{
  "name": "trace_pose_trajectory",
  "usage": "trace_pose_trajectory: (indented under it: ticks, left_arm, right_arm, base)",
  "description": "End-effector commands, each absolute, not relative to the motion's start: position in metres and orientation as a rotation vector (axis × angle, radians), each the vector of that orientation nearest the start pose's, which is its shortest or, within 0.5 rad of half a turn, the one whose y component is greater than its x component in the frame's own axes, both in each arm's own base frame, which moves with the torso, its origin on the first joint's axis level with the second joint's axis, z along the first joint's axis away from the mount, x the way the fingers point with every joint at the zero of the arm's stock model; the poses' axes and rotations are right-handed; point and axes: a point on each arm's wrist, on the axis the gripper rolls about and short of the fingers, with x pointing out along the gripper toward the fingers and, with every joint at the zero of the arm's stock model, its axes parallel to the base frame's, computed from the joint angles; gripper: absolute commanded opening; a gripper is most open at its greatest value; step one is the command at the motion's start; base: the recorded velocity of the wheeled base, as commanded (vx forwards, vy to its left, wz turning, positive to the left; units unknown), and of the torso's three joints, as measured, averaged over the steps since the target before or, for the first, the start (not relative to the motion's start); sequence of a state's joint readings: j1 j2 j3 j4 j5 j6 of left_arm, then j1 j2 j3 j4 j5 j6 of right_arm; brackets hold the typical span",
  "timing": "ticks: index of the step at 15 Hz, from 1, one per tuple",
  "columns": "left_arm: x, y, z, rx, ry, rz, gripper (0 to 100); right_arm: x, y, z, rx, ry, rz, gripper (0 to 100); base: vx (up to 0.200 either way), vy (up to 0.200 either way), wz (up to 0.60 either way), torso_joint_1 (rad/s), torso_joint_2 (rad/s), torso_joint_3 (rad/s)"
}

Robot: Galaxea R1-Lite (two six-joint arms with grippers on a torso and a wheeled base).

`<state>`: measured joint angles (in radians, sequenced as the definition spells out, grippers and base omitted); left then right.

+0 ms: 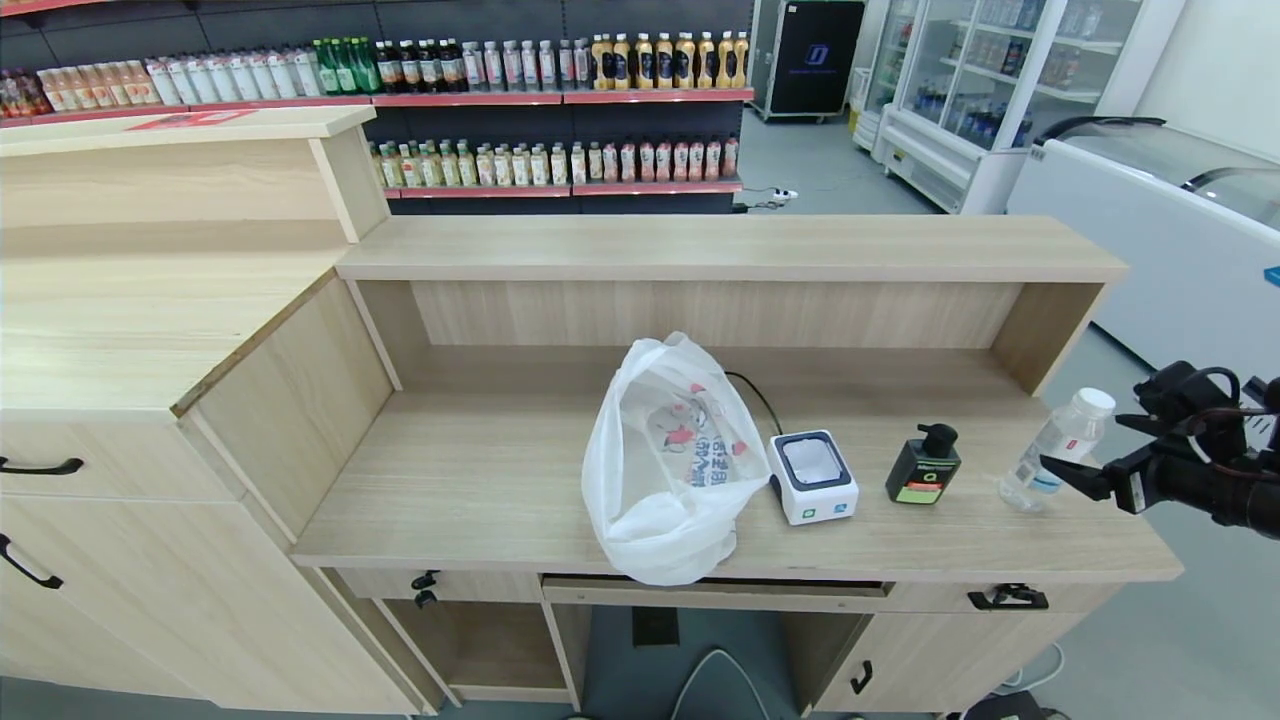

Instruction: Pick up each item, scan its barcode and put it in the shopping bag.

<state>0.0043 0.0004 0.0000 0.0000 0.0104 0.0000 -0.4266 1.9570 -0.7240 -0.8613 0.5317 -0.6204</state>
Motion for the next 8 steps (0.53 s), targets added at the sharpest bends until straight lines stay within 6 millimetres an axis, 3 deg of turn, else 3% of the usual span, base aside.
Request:
trace_pose_trajectory:
  ticks: [1, 8]
  left_arm:
    - [-0.023, 0.0, 0.075, 0.0, 0.0, 0.015, 0]
    - [-0.023, 0.0, 0.075, 0.0, 0.0, 0.015, 0]
  right_arm:
    - [0.326, -0.133, 0.082, -0.43, 0.315, 0.225, 100]
    - [0.353, -0.131, 0.059, -0.426, 0.299, 0.336, 100]
  base:
    - [0.0, 0.0, 0.0, 0.0, 0.0, 0.0]
    - [0.0, 0.0, 0.0, 0.0, 0.0, 0.0]
